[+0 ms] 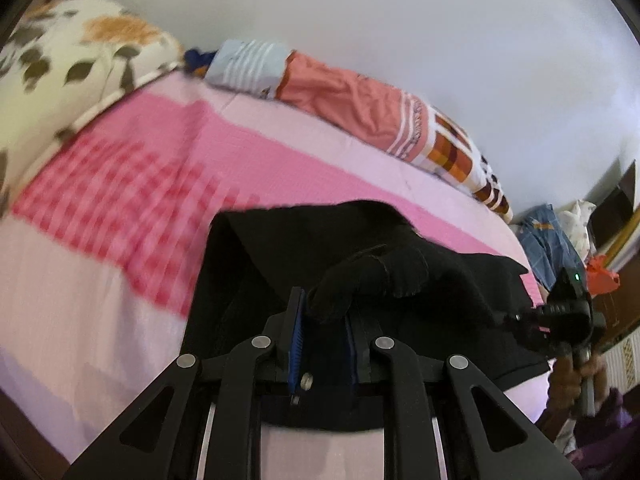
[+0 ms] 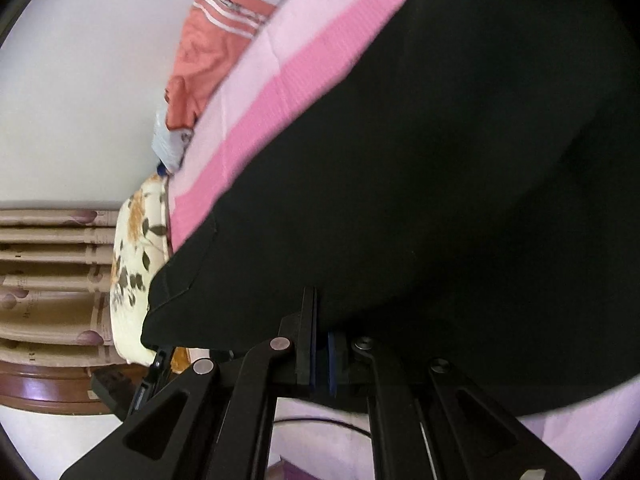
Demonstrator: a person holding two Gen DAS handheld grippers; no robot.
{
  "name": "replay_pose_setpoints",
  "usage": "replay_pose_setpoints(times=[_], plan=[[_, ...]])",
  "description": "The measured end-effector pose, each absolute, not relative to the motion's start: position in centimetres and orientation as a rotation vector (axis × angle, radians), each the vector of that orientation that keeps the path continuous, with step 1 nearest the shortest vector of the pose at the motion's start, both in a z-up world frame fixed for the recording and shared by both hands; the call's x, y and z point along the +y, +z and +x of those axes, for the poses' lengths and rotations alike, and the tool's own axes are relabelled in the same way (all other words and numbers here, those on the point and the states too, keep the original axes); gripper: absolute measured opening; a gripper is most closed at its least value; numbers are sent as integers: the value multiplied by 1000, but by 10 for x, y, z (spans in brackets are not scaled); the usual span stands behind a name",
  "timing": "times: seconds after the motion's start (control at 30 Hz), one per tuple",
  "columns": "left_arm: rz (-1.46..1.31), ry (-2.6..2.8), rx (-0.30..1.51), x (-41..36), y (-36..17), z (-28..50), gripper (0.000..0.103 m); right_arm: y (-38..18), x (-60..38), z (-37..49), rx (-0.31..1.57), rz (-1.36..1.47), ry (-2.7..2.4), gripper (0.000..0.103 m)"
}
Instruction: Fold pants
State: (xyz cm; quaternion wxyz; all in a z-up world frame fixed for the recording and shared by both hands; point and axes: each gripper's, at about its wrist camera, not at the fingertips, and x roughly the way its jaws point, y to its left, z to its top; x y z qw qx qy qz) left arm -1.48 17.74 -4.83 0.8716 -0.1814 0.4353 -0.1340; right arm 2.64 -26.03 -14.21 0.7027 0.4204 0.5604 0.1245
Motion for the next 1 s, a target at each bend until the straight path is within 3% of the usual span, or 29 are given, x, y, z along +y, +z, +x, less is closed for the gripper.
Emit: replay_pose_setpoints(times=[0.37, 0.47, 0.6, 0.7, 0.8, 1.0], plan=[[-163, -2, 1010, 184, -75, -56, 26, -203, -253, -4, 1323, 1107, 353, 8], [-97, 119, 971, 186, -62, -69, 47, -205, -270, -6, 1269, 1153, 353, 12], [-62, 140, 835, 176, -21, -81, 65, -199, -324, -9, 1095, 1211, 283, 39], [-68, 74, 759, 153, 7, -80, 80, -196, -381, -15, 930, 1300, 198, 48], [-101, -43, 746, 122, 18, -68, 92, -196, -433, -15, 830, 1300, 119, 49], [-132, -191, 823, 61, 4, -41, 92, -201, -493, 4, 746, 1350, 163, 43]])
